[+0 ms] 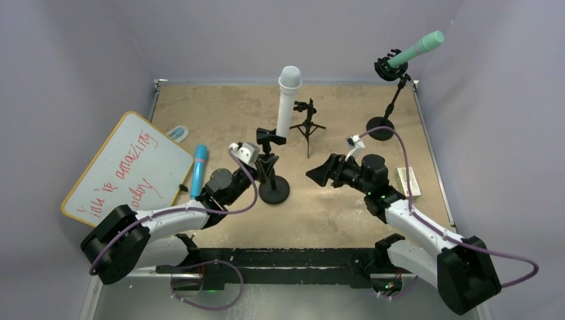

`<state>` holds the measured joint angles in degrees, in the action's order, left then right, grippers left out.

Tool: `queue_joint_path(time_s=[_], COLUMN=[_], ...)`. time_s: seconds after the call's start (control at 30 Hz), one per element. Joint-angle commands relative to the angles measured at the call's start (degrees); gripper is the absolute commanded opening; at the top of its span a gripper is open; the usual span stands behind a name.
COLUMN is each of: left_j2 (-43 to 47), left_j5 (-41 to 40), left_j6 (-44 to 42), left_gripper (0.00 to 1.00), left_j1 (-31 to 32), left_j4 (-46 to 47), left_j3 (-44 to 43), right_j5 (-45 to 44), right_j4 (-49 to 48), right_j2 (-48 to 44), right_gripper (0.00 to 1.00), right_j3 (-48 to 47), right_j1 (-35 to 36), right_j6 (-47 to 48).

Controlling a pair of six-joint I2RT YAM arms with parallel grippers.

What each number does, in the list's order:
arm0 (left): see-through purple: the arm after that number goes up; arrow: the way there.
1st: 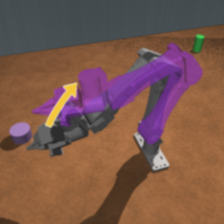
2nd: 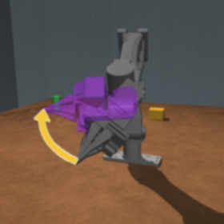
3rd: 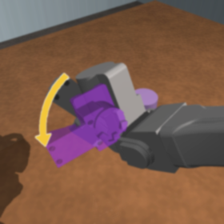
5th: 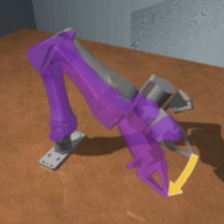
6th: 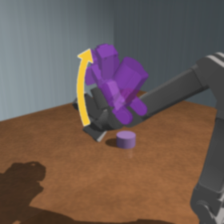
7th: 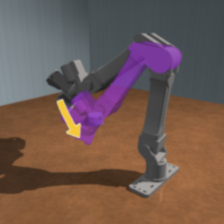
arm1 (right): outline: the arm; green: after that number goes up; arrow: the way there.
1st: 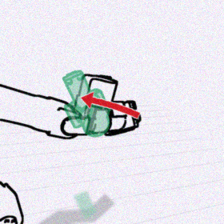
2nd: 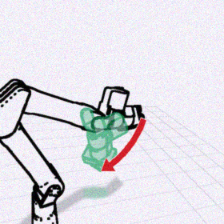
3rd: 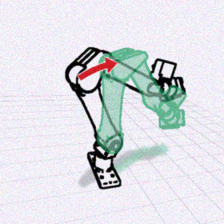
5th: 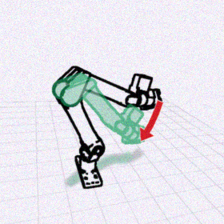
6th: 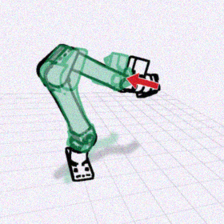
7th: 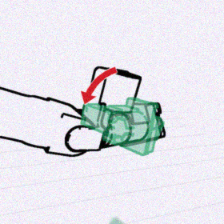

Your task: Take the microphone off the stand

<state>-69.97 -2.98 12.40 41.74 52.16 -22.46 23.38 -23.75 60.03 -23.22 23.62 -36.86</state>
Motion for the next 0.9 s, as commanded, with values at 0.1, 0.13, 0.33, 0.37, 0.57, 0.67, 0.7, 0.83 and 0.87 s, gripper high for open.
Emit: queue_joint_path(time_s=[0.1,0.13,0.33,0.37,0.57,0.67,0.7,0.83,0.87], left_j2=[3.95,3.74,2.17,2.13,4.3,5.64,6.1,8.51,9.21], left_j5=[-10.01,-10.62,-12.05,-11.49,-7.46,-7.19,-7.21,-7.2,-6.79], left_j6=[7.04,6.46,4.03,3.77,0.21,-1.75,-2.73,-5.36,-6.07], left_gripper=[0.0,0.0,0.09,0.13,0.31,0.35,0.37,0.45,0.48], left_j1=[10.87,12.36,15.35,15.47,15.48,15.48,15.48,15.42,15.4], left_j4=[-4.6,-4.99,-7.38,-7.6,-11.54,-13.98,-14.23,-14.71,-14.72], left_j3=[3.17,2.74,1.21,1.22,0.29,0.07,0.29,1.37,1.57], right_j5=[-5.58,-6.14,-6.8,-6.66,-5.71,-4.8,-4.34,-3.04,-2.91], right_j4=[-5.38,-6.38,-12.03,-12.19,-12.26,-13.19,-13.88,-16.07,-16.33], right_j2=[-13.5,-15.22,-21.44,-21.74,-20.79,-18.84,-18.39,-16.56,-16.14], right_gripper=[0.85,0.85,0.85,0.85,0.85,0.85,0.85,0.85,0.85], right_j3=[4.01,5.13,10.37,10.65,10.49,10.48,10.58,11.16,11.18], right_j1=[0.2,0.25,0.2,0.26,0.2,0.21,0.24,0.2,0.25], right_j6=[-0.21,-0.19,1.89,2.49,5.57,5.55,5.43,5.3,5.38])
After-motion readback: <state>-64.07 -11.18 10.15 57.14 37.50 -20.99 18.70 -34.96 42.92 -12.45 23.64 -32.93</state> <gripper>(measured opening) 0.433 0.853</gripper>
